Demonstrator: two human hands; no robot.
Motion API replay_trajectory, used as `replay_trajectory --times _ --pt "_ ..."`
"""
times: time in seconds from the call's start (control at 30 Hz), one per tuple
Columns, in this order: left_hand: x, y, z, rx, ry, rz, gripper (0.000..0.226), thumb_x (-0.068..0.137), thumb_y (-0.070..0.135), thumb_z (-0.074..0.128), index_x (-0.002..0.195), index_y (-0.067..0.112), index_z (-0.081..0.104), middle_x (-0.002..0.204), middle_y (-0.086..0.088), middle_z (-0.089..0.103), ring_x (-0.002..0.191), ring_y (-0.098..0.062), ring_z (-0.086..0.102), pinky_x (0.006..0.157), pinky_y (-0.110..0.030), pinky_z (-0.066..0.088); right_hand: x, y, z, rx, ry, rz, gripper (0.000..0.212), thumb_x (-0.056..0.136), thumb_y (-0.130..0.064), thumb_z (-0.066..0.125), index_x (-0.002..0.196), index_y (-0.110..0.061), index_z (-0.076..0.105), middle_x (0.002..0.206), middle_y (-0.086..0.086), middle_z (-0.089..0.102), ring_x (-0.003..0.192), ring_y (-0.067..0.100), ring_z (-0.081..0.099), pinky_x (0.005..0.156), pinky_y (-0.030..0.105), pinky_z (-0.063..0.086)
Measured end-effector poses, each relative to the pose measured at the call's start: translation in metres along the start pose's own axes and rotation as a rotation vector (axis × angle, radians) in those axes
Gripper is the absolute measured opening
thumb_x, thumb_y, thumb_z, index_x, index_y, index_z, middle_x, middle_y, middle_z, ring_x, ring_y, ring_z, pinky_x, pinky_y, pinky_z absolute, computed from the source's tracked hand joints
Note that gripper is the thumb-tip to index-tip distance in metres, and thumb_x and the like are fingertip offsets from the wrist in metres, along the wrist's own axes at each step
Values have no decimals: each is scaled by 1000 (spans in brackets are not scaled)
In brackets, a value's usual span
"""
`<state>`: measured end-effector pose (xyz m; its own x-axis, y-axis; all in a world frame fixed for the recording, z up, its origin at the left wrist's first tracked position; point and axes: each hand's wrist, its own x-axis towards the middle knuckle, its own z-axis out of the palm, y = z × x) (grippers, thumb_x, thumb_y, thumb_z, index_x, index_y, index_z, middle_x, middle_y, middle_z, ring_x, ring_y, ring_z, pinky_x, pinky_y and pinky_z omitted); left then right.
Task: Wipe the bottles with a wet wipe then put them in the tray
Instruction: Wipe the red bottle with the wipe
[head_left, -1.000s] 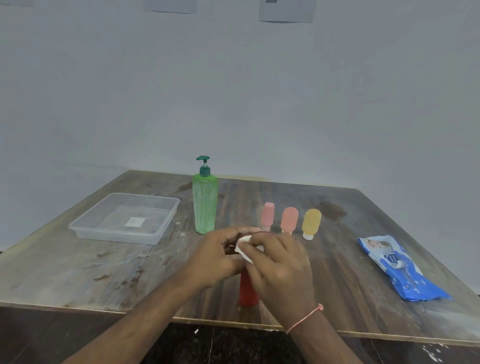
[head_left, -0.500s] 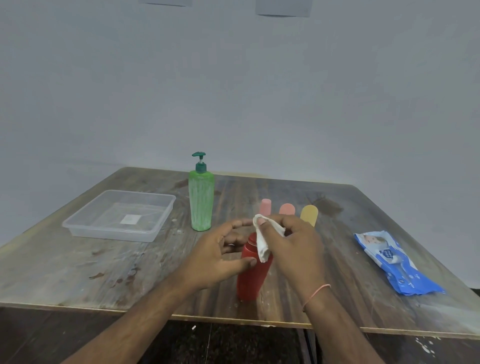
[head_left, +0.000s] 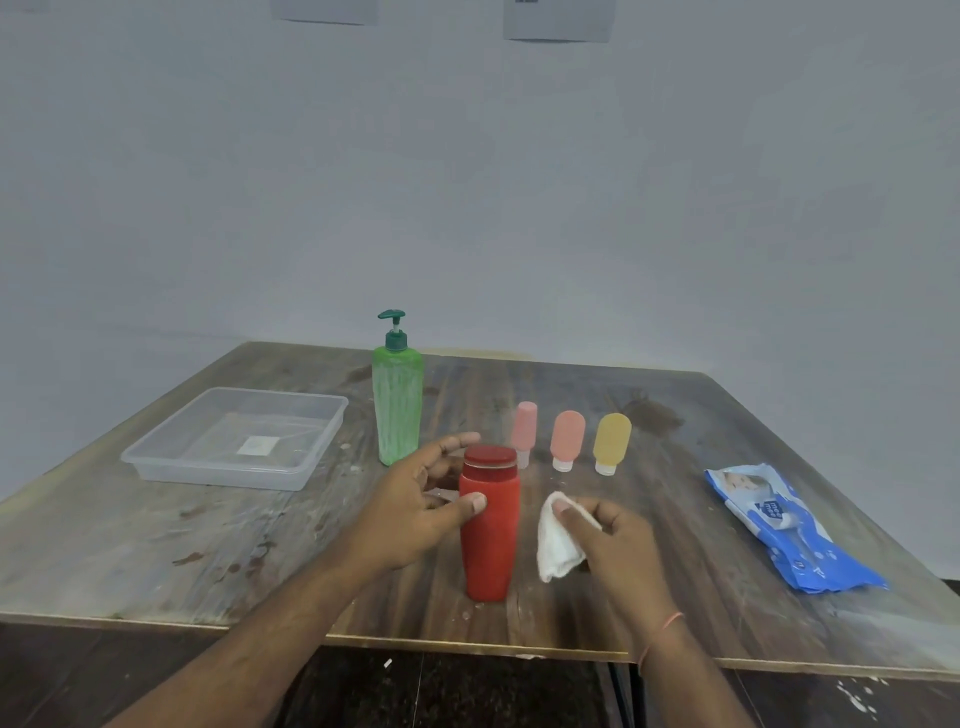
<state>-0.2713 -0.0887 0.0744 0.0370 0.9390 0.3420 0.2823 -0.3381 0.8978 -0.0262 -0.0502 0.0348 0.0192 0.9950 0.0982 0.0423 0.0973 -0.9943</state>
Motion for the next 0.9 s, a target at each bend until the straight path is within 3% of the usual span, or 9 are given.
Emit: replay_trajectory --times 0.1,0.2,0.3,0.43,0.57,0.77,0.9 --pt "13 -10 -1 -39 92 -24 58 93 4 78 142 27 58 121 11 78 115 -7 73 92 -24 60 -11 29 4 45 -43 18 8 94 -18 81 88 -15 84 90 9 82 82 17 73 72 31 59" --pt "35 -14 -3 -43 178 -22 54 93 0 78 138 23 60 116 5 79 108 1 73 88 -16 58 -11 38 1 83 -76 13 6 95 -17 80 90 -16 84 91 12 81 81 17 73 73 35 59" --pt "65 -17 -4 9 217 -1 53 94 1 77 137 28 59 120 11 75 105 7 71 83 -6 52 -11 40 -2 85 -119 -1 8 94 -24 83 92 -17 83 92 12 80 83 20 74 75 39 60" --pt "109 -25 -7 57 197 23 51 95 6 77 131 38 60 121 11 75 109 -2 71 87 -13 54 -10 43 -3 84 -118 -2 6 94 -20 81 89 -19 83 90 10 80 81 21 75 74 39 61" --pt "142 -35 -12 135 162 25 51 94 8 78 138 25 60 121 8 76 111 -9 72 92 -20 55 -7 44 -3 110 -135 -5 6 94 -17 79 90 -19 84 91 9 80 83 20 75 73 36 60" --pt "161 -52 -18 176 143 -2 51 95 5 76 140 22 59 121 5 77 111 -11 73 97 -27 59 -4 49 -5 78 -146 -32 8 95 -16 79 90 -20 84 92 6 81 85 22 77 75 33 60" --pt "162 -63 -22 170 159 -20 50 94 2 76 139 19 59 122 2 77 112 -14 73 93 -23 58 -3 50 -5 76 -146 -39 7 95 -16 80 91 -21 84 93 6 81 88 25 78 77 36 62"
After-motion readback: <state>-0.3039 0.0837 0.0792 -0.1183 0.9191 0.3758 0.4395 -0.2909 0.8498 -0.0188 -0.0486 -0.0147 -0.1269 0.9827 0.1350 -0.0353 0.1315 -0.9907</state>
